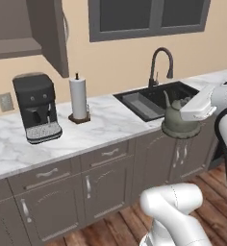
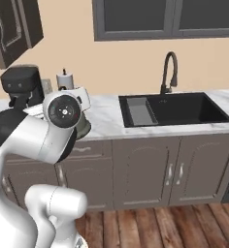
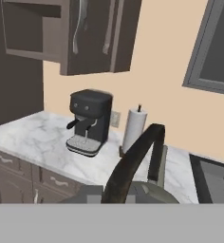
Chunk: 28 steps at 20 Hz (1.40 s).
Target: Open the cabinet, pick the kettle from the cabinet, and place it in the sink.
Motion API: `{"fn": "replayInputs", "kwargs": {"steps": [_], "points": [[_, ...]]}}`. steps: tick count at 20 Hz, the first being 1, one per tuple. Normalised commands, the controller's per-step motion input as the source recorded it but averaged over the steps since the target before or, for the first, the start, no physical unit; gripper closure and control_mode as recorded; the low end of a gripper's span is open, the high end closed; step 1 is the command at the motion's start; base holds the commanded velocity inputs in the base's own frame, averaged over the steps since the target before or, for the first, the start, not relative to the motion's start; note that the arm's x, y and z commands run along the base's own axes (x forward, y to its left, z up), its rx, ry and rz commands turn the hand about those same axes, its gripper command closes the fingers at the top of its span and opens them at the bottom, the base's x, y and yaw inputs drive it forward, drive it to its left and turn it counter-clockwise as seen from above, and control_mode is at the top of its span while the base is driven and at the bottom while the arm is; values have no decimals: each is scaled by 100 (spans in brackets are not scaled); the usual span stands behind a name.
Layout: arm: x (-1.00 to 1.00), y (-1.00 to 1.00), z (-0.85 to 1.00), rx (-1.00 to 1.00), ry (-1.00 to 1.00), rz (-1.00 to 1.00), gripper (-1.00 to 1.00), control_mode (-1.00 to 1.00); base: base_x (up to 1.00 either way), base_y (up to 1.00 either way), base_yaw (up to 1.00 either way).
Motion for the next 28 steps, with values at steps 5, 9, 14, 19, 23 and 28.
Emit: {"fn": "replayInputs", "kwargs": {"steps": [5, 9, 14, 19, 23, 28], "points": [[0, 0, 0, 0, 0, 0, 100, 100, 43, -40, 15], [0, 0, 0, 0, 0, 0, 100, 100, 45, -40, 13], [0, 0, 0, 0, 0, 0, 100, 100, 46, -41, 10], [0, 0, 0, 0, 0, 0, 100, 100, 47, -42, 7], [0, 0, 0, 0, 0, 0, 100, 100, 47, -42, 8], [0, 0, 0, 0, 0, 0, 100, 100, 46, -41, 11]]}}
